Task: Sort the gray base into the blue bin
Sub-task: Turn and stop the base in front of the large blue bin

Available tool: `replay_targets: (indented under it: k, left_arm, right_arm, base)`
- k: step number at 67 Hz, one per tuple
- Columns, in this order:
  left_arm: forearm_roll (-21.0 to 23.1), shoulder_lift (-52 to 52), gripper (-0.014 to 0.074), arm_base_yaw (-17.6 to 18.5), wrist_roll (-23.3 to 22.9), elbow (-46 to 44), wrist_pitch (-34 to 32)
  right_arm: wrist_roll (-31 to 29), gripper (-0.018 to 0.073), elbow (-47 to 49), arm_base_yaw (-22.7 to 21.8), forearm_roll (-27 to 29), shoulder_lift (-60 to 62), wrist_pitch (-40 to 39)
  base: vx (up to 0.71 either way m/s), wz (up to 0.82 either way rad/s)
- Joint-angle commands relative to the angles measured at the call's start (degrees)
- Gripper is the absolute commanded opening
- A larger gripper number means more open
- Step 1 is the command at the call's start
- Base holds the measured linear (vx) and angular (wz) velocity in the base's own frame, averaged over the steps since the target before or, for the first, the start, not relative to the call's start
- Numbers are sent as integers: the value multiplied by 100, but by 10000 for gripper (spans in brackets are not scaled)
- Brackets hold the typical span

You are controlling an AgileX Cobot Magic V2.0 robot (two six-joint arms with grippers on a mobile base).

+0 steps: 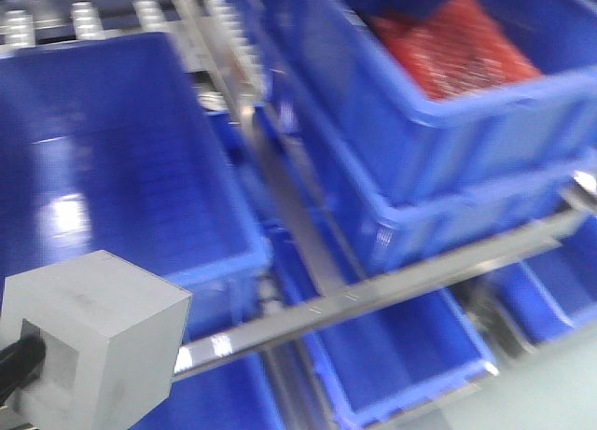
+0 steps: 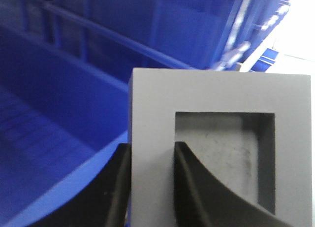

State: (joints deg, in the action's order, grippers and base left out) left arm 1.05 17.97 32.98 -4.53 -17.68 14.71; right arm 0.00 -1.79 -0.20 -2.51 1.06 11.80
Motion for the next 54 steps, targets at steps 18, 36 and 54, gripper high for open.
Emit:
replay_targets:
  k: [18, 36, 54]
  left_arm:
    - [26, 33, -7, 31, -25, -169, -635]
    - [26, 33, -7, 31, -25, -169, -635]
    - [26, 33, -7, 31, -25, -169, -635]
  right_arm:
    - [-69, -5, -32, -10, -49, 42, -454]
    - [-69, -5, -32, -10, -49, 42, -454]
    - [-69, -5, -32, -10, -49, 42, -454]
  base:
    - [19, 72]
    - [14, 53]
    - [8, 15]
